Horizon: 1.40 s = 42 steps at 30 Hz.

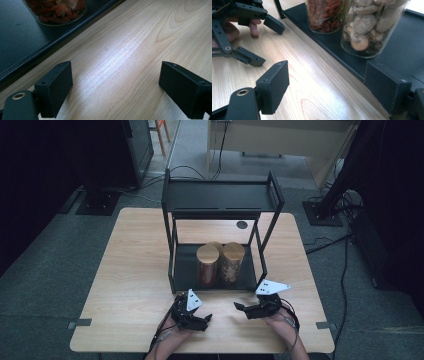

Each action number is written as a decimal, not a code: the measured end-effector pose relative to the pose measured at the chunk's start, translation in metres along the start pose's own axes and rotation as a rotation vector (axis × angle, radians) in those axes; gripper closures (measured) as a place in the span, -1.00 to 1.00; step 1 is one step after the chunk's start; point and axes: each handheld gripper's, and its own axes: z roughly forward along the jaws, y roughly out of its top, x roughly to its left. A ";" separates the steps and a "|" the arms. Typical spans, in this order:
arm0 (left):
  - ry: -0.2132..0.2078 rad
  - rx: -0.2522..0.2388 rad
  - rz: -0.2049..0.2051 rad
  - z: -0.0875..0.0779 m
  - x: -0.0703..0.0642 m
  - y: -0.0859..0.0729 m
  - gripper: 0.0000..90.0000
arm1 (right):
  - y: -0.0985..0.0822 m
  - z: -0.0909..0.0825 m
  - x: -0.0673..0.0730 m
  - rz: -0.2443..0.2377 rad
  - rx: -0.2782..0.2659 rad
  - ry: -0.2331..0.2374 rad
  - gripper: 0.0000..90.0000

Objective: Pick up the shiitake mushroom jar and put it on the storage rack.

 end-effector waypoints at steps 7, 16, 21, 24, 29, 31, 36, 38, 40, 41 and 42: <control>-0.001 0.001 0.000 0.000 0.000 0.000 -0.73 | -0.004 -0.003 -0.009 0.029 0.011 0.025 -0.56; 0.000 0.001 0.000 0.000 0.000 0.000 -0.73 | -0.006 -0.006 -0.013 0.029 0.020 0.039 -0.56; 0.000 0.001 0.000 0.000 0.000 0.000 -0.73 | -0.008 -0.006 -0.014 0.030 0.032 0.051 -0.56; 0.000 0.001 0.000 0.000 0.000 0.000 -0.73 | -0.009 -0.007 -0.015 0.033 0.040 0.053 -0.56; 0.000 0.000 0.000 0.000 0.000 0.000 -0.73 | -0.011 -0.008 -0.017 0.039 0.044 0.058 -0.56; 0.000 0.000 0.000 0.000 0.000 0.000 -0.73 | -0.012 -0.008 -0.019 0.039 0.048 0.056 -0.56; 0.000 0.001 0.000 0.000 0.000 0.000 -0.73 | -0.013 -0.011 -0.022 0.047 0.056 0.054 -0.56; 0.000 0.000 0.000 0.000 0.000 0.000 -0.73 | -0.014 -0.011 -0.024 0.046 0.059 0.050 -0.56; 0.000 0.000 0.000 0.000 0.000 0.000 -0.73 | -0.015 -0.011 -0.025 0.055 0.062 0.055 -0.57; 0.000 0.000 0.000 0.000 0.000 0.000 -0.73 | -0.016 -0.010 -0.026 0.053 0.069 0.055 -0.57; 0.000 0.000 0.000 0.000 0.000 0.000 -0.73 | -0.016 -0.010 -0.026 0.055 0.078 0.055 -0.57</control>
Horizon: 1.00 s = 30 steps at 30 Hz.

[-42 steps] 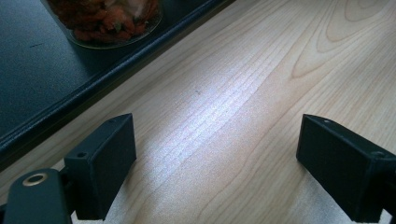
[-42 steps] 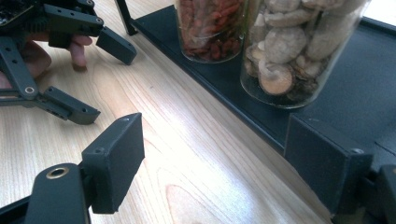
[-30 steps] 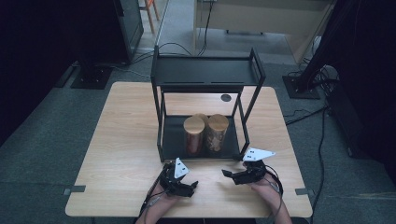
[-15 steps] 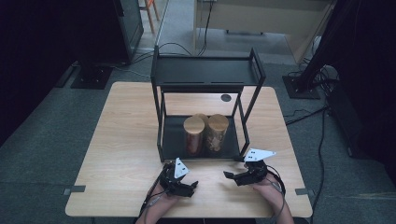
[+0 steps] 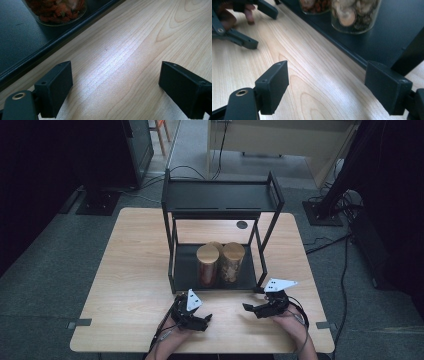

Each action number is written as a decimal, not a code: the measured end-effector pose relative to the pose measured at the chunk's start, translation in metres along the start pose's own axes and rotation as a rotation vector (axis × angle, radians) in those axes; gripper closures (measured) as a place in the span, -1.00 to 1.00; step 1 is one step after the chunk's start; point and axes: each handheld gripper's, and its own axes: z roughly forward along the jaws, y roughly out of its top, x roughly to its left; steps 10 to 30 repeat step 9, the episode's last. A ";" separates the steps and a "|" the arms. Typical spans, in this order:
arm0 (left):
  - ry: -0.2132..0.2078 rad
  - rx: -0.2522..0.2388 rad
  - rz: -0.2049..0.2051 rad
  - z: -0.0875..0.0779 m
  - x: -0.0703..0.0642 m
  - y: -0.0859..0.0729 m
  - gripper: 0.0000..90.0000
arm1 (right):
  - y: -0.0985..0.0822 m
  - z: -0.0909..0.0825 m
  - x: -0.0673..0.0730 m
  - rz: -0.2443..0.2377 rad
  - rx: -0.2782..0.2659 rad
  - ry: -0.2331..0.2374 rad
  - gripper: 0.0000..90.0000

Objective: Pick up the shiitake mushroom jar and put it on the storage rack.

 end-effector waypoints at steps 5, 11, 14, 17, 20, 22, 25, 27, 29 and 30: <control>0.000 0.000 0.000 0.000 0.000 0.000 -0.73 | 0.000 0.002 0.000 -0.001 0.012 0.004 -0.58; 0.000 0.000 0.000 0.000 0.000 0.000 -0.73 | 0.000 0.002 0.000 0.000 0.008 0.003 -0.59; 0.000 0.000 0.000 0.000 0.000 0.000 -0.73 | 0.000 0.002 0.000 0.000 0.008 0.003 -0.59; 0.000 0.000 0.000 0.000 0.000 0.000 -0.73 | 0.000 0.002 0.000 0.000 0.008 0.003 -0.59; 0.000 0.000 0.000 0.000 0.000 0.000 -0.73 | 0.000 0.002 0.000 0.000 0.008 0.003 -0.59; 0.000 0.000 0.000 0.000 0.000 0.000 -0.73 | 0.000 0.002 0.000 0.000 0.008 0.003 -0.59; 0.000 0.000 0.000 0.000 0.000 0.000 -0.73 | 0.000 0.002 0.000 0.000 0.008 0.003 -0.59; 0.000 0.000 0.000 0.000 0.000 0.000 -0.73 | 0.000 0.002 0.000 0.000 0.008 0.003 -0.59; 0.000 0.000 0.000 0.000 0.000 0.000 -0.73 | 0.000 0.002 0.000 0.000 0.008 0.003 -0.59; 0.000 0.000 0.000 0.000 0.000 0.000 -0.73 | 0.000 0.002 0.000 0.000 0.008 0.003 -0.59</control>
